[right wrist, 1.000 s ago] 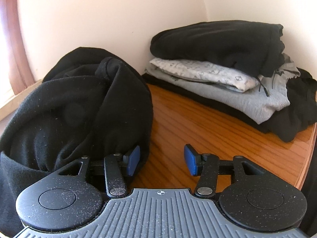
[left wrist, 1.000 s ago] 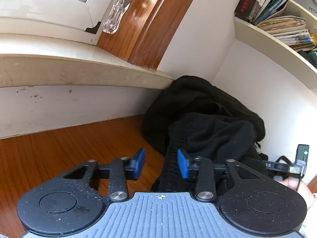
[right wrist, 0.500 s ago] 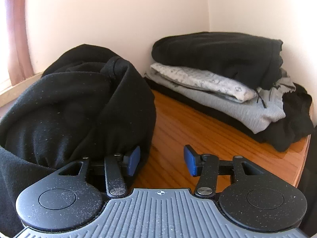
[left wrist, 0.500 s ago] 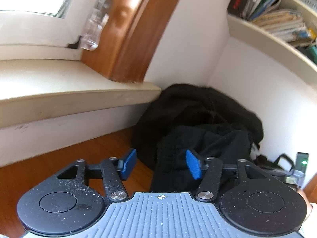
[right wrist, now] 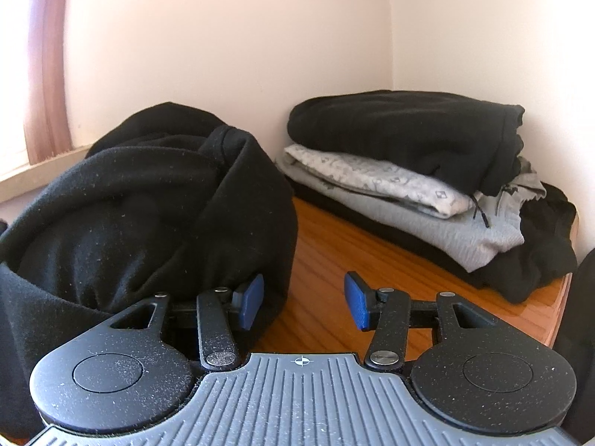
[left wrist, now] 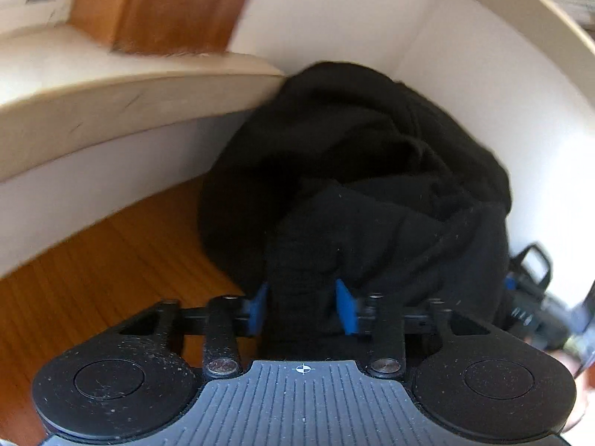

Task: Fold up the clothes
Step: 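Grasp the black fleece with the left tool and pull it out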

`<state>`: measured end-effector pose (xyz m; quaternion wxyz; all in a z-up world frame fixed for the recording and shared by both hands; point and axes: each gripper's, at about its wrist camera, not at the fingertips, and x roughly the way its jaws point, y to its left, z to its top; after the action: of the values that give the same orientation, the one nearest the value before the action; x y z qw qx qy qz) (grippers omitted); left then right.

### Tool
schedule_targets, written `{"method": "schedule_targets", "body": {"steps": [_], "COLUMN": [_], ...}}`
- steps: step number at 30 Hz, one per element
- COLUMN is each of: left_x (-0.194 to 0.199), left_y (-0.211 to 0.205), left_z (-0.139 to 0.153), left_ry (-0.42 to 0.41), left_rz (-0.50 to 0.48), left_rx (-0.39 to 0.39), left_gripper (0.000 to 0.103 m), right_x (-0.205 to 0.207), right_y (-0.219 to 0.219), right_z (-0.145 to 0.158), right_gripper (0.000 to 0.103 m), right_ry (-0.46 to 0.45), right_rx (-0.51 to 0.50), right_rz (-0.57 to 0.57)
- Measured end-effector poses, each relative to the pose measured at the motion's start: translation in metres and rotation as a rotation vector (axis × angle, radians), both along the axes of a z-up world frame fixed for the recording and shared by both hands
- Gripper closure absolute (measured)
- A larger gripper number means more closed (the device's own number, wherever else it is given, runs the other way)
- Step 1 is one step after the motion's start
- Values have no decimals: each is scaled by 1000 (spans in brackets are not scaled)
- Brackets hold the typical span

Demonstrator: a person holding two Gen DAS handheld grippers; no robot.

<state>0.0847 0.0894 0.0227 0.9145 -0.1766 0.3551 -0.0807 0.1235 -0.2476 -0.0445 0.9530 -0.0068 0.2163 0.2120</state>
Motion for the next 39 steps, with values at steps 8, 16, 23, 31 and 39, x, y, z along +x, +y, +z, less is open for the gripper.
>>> {"method": "schedule_targets", "body": {"steps": [8,16,23,31,39], "left_x": [-58,-171,-265,-277,-278], "left_y": [12,52,97,106,105], "left_z": [33,45,48,21,22], "left_ry": [-128,-167,-196,-200,-215], "left_rz": [78,210,341,349,328], "left_rx": [56,100,98,37,42], "left_gripper": [96,96,97,96,96], "right_x": [-7,-9,-3,14,32], "right_y": [-6,-23,-22,58,136], "right_z": [1,3,14,56,95], "right_gripper": [53,48,42,42,33], "right_ry": [-51,-38,61,86,26], "right_rx": [38,148,199,74,-44], "right_rz": [-18,12,76,177,245]}}
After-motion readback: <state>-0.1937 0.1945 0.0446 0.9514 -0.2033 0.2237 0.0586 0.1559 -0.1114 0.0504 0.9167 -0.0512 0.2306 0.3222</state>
